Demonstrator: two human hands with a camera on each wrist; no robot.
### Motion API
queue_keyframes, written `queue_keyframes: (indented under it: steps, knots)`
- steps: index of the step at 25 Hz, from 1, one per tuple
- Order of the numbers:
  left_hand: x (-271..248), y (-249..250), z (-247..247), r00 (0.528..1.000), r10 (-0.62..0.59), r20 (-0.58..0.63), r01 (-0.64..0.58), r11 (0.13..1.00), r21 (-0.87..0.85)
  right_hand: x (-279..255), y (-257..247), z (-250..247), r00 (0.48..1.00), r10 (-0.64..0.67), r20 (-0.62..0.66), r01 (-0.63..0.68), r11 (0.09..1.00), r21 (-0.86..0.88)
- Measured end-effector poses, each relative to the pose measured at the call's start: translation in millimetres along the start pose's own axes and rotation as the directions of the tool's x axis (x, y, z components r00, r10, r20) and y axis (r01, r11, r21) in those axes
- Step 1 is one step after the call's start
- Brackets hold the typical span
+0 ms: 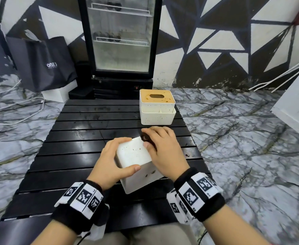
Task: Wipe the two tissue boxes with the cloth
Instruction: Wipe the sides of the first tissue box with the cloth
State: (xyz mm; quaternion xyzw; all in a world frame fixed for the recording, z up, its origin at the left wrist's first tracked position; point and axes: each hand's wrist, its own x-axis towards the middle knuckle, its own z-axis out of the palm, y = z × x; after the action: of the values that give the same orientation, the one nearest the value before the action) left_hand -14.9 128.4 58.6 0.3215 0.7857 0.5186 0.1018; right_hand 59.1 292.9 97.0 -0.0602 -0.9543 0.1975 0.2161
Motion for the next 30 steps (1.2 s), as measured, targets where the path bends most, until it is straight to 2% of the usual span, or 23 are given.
queue_keyframes:
  steps: [2,4,7,10,14,16,22,24,27,28,30]
  knots:
    - [-0.9,-0.5,-0.8,1.000,0.005,-0.004,-0.005,1.000,-0.007,-8.5,-3.4,3.5,0.997,-0.065,-0.032,0.065,0.998,0.002]
    - [-1.5,-0.2,-1.2,1.000,0.008,-0.003,-0.008,1.000,-0.019,-14.7,2.3,-0.3,0.995,-0.094,-0.011,0.094,0.995,0.022]
    - [-1.1,1.7,-0.5,1.000,0.007,0.006,-0.007,1.000,-0.016,-9.4,11.4,-7.2,0.999,-0.034,0.025,0.033,0.999,0.036]
    - [-0.5,1.7,1.3,1.000,0.009,-0.008,-0.009,1.000,-0.007,1.6,-1.5,0.9,1.000,0.020,-0.024,-0.019,1.000,0.019]
    - [-2.7,0.7,1.8,0.999,0.019,-0.029,-0.020,1.000,-0.020,-9.9,-23.6,14.4,0.987,-0.121,-0.105,0.116,0.992,-0.053]
    - [-3.0,0.9,1.4,0.999,0.023,-0.022,-0.023,0.999,-0.025,-17.7,-17.8,10.8,0.988,-0.125,-0.087,0.122,0.992,-0.032]
    - [-2.4,0.7,-0.1,1.000,0.004,0.007,-0.004,1.000,-0.026,-8.9,18.3,-5.1,0.999,0.035,-0.035,-0.033,0.997,0.073]
    - [-3.7,0.2,0.2,1.000,0.008,0.003,-0.008,1.000,-0.030,3.2,25.5,-9.5,0.992,0.125,0.000,-0.123,0.977,0.176]
    - [-5.8,0.4,4.2,1.000,0.007,-0.023,-0.008,0.999,-0.033,23.1,29.6,-14.4,0.970,0.228,0.077,-0.241,0.900,0.363]
    - [-6.5,0.3,5.6,0.999,0.011,-0.037,-0.012,1.000,-0.027,26.5,28.1,-13.4,0.970,0.228,0.084,-0.243,0.907,0.345]
    - [-7.0,0.3,7.5,0.998,0.016,-0.058,-0.017,1.000,-0.019,24.7,21.7,-8.8,0.978,0.192,0.079,-0.203,0.962,0.181]
